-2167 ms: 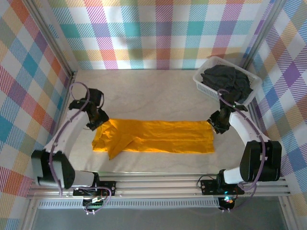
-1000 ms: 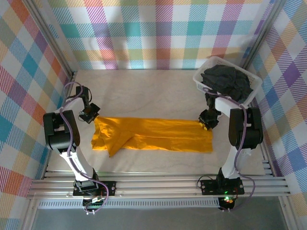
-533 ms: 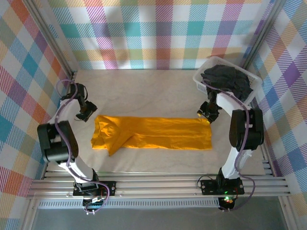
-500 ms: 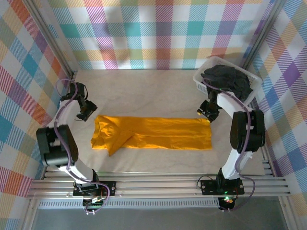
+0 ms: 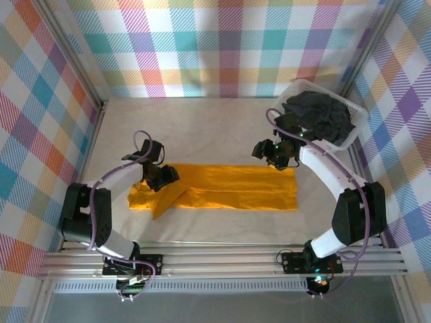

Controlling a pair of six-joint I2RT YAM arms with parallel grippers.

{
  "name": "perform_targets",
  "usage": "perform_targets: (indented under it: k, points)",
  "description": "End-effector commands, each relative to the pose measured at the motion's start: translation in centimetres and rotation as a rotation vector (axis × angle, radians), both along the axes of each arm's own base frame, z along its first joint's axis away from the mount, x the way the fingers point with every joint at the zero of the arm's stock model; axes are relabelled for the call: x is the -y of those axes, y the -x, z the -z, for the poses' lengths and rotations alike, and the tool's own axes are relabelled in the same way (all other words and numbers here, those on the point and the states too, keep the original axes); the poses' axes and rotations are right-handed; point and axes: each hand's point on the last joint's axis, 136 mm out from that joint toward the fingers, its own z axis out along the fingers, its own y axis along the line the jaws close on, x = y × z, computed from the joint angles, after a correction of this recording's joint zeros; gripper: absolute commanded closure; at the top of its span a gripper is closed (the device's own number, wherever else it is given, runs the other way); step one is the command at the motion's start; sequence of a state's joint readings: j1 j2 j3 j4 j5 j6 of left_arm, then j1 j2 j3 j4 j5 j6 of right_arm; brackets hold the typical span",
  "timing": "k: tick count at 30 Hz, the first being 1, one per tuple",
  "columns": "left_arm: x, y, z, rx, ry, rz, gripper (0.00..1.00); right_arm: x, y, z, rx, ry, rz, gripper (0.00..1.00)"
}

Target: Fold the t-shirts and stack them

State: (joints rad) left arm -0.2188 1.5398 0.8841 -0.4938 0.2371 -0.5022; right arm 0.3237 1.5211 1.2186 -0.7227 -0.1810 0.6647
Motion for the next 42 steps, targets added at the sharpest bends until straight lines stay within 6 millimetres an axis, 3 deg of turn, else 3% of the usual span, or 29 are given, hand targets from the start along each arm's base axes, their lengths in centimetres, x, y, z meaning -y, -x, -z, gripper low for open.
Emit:
perform_targets:
  k: [1,8,14,25,35,42]
  points:
    - [1.9,-1.5,-0.3,0.063,0.055,0.133,0.47,-0.6,0.4,-1.5,0.043,-0.039,-0.033,0.36]
    - [1.9,-0.5,0.8,0.02,0.049,0.169,0.49,-0.5,0.8,-2.2,0.05,-0.041,-0.028,0.36]
    - [2.4,1.5,-1.3,0.042,0.068,0.15,0.52,-0.9,0.3,-2.8,0.055,-0.063,-0.025,0.36]
    - [4.9,5.7,-0.8,-0.051,0.196,0.121,0.54,-1.4,-0.6,-2.8,0.053,-0.075,-0.021,0.38]
    - [9.5,7.6,0.2,-0.17,0.312,0.099,0.57,-1.1,-0.1,-2.1,0.039,-0.062,-0.02,0.38]
    - [10.5,7.7,0.4,-0.207,0.31,0.078,0.57,-0.9,0.4,-1.6,0.027,-0.059,-0.015,0.39]
